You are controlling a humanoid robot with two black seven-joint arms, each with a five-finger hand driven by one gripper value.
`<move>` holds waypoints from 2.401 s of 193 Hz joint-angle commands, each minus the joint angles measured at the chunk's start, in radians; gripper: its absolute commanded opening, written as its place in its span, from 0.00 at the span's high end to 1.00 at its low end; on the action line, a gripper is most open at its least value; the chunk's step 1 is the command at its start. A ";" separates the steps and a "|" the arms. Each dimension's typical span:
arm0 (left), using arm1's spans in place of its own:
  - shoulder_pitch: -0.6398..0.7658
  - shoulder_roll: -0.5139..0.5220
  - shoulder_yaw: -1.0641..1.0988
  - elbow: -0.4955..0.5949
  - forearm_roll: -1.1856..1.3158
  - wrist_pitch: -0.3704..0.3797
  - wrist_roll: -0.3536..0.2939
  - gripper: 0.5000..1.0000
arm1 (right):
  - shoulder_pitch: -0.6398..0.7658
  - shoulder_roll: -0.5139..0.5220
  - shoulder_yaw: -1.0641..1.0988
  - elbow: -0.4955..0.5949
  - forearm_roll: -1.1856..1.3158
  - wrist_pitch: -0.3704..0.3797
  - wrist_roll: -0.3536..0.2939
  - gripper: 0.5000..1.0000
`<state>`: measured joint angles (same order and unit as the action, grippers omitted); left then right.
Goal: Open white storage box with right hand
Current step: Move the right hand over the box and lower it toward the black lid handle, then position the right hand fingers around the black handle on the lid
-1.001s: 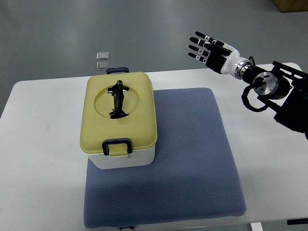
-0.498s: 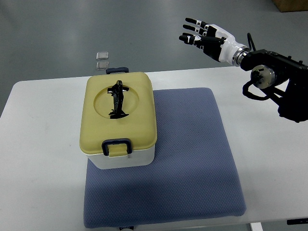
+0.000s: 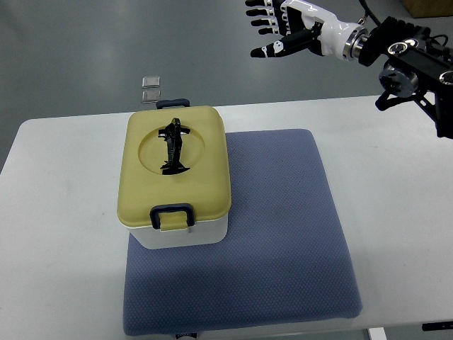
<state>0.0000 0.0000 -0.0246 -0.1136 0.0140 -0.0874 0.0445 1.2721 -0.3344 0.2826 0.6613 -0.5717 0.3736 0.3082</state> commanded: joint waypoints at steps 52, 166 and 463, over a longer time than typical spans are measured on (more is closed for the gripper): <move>0.000 0.000 0.000 0.000 0.000 0.000 0.000 0.00 | 0.127 0.000 -0.089 0.135 -0.517 0.022 0.138 0.16; 0.000 0.000 0.000 0.000 0.000 0.000 0.000 0.00 | 0.523 0.138 -0.480 0.271 -0.732 0.007 0.295 0.16; 0.000 0.000 0.002 0.000 0.000 0.000 0.000 0.00 | 0.569 0.291 -0.617 0.233 -0.792 -0.142 0.293 0.18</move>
<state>0.0000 0.0000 -0.0233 -0.1135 0.0138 -0.0873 0.0445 1.8443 -0.0460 -0.3183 0.8980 -1.3624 0.2405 0.6018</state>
